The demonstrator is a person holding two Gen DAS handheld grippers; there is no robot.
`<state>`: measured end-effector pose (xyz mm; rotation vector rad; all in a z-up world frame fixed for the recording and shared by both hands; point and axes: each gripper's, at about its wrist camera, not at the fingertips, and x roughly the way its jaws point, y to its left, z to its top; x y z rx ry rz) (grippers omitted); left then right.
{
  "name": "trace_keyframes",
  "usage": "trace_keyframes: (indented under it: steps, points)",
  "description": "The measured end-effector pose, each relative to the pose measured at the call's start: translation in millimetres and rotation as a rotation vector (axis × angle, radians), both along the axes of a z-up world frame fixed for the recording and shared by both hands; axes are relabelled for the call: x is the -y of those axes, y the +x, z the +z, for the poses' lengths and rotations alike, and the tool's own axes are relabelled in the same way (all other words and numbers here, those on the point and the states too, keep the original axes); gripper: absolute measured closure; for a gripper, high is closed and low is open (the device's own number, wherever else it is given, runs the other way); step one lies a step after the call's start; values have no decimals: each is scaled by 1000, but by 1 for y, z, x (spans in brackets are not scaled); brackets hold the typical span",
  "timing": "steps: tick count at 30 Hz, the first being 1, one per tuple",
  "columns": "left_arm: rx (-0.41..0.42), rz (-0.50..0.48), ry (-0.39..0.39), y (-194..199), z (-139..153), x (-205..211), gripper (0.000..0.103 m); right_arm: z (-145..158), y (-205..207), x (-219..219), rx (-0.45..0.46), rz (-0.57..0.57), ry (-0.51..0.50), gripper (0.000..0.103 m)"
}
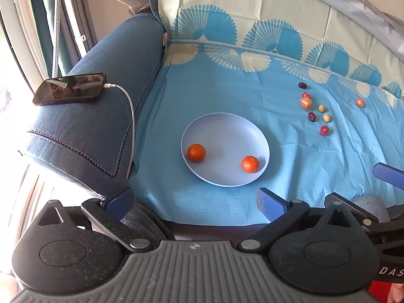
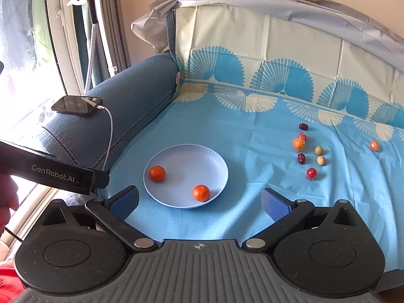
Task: Organize fruits
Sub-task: 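Withdraw both open tools from the plate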
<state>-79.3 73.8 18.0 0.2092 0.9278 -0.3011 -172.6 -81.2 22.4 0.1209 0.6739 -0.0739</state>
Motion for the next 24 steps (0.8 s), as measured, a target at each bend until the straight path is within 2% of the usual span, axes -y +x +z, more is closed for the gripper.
trace_keyframes:
  steps: [24]
  points:
    - [-29, -22, 87, 8, -9, 26, 0, -8, 1, 17, -3, -61, 54, 1]
